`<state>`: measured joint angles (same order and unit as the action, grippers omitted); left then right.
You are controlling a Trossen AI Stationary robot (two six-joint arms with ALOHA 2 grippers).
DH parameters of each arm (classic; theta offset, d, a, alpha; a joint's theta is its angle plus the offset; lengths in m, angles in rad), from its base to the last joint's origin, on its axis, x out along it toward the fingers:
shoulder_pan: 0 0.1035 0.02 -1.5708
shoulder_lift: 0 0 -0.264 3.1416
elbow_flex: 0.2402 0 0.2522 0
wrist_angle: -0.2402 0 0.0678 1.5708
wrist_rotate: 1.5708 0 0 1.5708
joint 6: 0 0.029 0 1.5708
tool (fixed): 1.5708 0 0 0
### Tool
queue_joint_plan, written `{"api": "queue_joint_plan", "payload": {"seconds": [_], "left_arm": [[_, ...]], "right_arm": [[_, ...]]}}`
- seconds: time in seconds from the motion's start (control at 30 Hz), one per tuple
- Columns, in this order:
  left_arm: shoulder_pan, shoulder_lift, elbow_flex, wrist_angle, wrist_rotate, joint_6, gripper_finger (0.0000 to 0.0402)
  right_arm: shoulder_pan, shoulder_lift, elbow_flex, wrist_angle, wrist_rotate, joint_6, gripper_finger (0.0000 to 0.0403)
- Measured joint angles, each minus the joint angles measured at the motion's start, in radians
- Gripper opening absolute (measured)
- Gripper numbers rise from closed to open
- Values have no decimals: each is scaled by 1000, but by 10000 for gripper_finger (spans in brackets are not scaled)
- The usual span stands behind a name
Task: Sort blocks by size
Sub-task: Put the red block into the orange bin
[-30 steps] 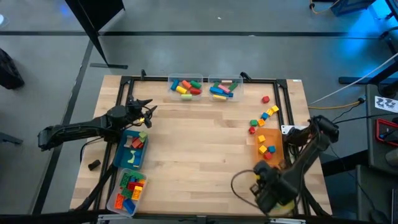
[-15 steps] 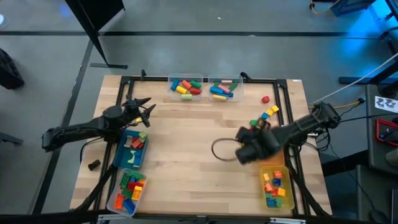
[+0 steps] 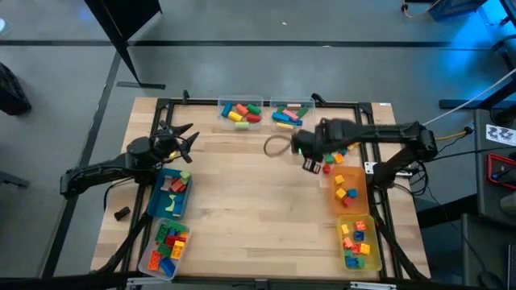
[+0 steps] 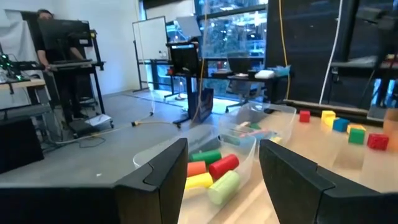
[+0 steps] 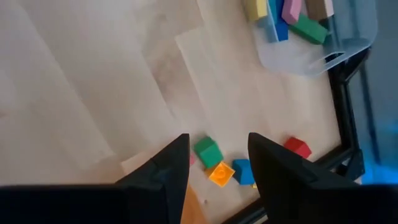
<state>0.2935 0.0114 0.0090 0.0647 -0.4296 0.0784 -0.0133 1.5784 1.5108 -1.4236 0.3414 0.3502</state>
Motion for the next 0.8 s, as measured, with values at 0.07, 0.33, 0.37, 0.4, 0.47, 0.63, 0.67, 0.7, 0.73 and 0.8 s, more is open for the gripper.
{"api": "queue_joint_plan", "payload": {"seconds": [0.07, 0.33, 0.37, 0.4, 0.47, 0.63, 0.67, 0.7, 0.73, 0.8], "left_arm": [[0, 1, 0, 0, 0, 0, 184], [0, 1, 0, 0, 0, 0, 184], [0, 1, 0, 0, 0, 0, 184], [0, 1, 0, 0, 0, 0, 184], [0, 1, 0, 0, 0, 0, 184], [0, 1, 0, 0, 0, 0, 184], [0, 1, 0, 0, 0, 0, 184], [0, 1, 0, 0, 0, 0, 184], [0, 1, 0, 0, 0, 0, 184], [0, 1, 0, 0, 0, 0, 184]], "right_arm": [[-69, 0, 0, 8, -48, -71, 165], [-373, 0, 0, 22, -132, -232, 165], [-411, 0, 0, 28, -133, -244, 165], [-447, 0, 0, 31, -133, -251, 165], [-519, 0, 0, 32, -132, -253, 165], [-673, 1, -46, 45, -116, -204, 165], [-699, 1, -67, 49, -115, -191, 165], [-722, 1, -93, 61, -115, -177, 165], [-743, 1, -123, 79, -115, -175, 165], [-777, 1, -184, 116, -119, -173, 165]]}}
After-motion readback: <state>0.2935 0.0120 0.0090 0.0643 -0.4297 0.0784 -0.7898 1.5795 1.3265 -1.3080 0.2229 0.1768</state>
